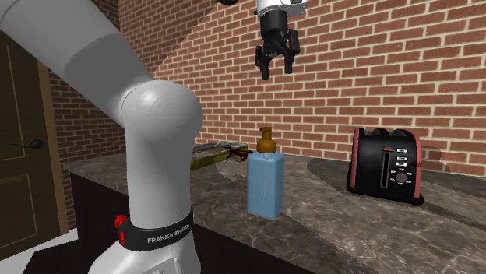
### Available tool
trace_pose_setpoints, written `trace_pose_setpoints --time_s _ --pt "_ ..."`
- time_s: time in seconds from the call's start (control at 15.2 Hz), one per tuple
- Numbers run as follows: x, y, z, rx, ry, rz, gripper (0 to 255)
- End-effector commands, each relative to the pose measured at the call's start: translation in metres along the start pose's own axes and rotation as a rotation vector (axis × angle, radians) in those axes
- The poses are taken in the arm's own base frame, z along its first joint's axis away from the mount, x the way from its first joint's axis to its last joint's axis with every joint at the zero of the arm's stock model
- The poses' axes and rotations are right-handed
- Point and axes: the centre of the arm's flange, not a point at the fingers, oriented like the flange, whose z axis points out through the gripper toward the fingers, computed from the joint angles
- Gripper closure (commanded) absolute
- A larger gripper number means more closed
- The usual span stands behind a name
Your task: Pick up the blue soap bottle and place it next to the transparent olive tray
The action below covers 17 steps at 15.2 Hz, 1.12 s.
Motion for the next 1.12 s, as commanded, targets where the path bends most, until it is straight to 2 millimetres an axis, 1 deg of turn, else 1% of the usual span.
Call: trace_pose_setpoints --time_s 0.0,0.66,1.06 --pt "0.0 0.0 0.0 0.0 0.0 0.0 0" --pt "-0.045 0.016 0.121 0.059 -0.036 -0.019 0" --pt "-0.046 0.014 0.153 0.059 -0.036 -0.019 0"
